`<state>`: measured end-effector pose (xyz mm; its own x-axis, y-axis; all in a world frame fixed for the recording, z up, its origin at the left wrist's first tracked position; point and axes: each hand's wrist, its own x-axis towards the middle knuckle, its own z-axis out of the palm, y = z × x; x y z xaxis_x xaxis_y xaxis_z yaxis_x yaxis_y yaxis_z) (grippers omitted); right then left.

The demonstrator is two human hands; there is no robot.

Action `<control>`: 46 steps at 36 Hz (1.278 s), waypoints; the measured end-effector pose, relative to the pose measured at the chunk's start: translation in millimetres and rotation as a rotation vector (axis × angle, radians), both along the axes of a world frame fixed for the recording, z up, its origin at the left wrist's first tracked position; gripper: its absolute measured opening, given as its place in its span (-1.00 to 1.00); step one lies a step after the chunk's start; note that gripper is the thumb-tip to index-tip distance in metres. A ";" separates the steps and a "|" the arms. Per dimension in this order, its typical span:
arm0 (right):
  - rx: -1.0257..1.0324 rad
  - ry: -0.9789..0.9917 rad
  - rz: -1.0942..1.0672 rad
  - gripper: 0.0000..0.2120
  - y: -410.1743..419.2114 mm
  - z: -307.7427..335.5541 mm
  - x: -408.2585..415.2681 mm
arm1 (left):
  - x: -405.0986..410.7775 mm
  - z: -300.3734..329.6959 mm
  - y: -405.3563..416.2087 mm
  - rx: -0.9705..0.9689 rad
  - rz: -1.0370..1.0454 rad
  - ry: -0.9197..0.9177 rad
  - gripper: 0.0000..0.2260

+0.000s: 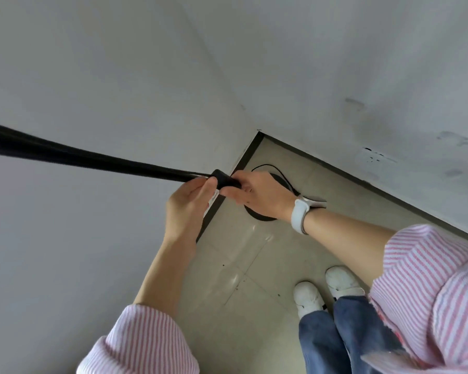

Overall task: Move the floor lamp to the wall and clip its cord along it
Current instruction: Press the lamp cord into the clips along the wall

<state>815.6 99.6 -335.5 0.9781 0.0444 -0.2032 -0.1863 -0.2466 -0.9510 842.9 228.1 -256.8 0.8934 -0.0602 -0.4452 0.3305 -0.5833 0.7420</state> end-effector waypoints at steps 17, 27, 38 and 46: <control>-0.305 0.045 -0.311 -0.79 -62.6 -69.6 -97.8 | -5.0 -16.8 -48.0 -0.408 0.139 -0.100 -0.72; -0.268 -0.073 -0.281 -0.77 -60.6 -48.9 -118.0 | -48.6 -53.1 -81.3 -0.311 -0.048 0.096 -0.81; -0.473 0.262 -0.621 -0.81 -119.0 -91.7 -228.6 | -28.4 -59.9 -73.4 0.042 -0.037 0.020 -0.78; -0.490 -0.019 -0.525 -0.78 -102.5 -51.4 -224.9 | -116.5 -76.1 -107.3 0.469 -1.133 -0.758 -0.60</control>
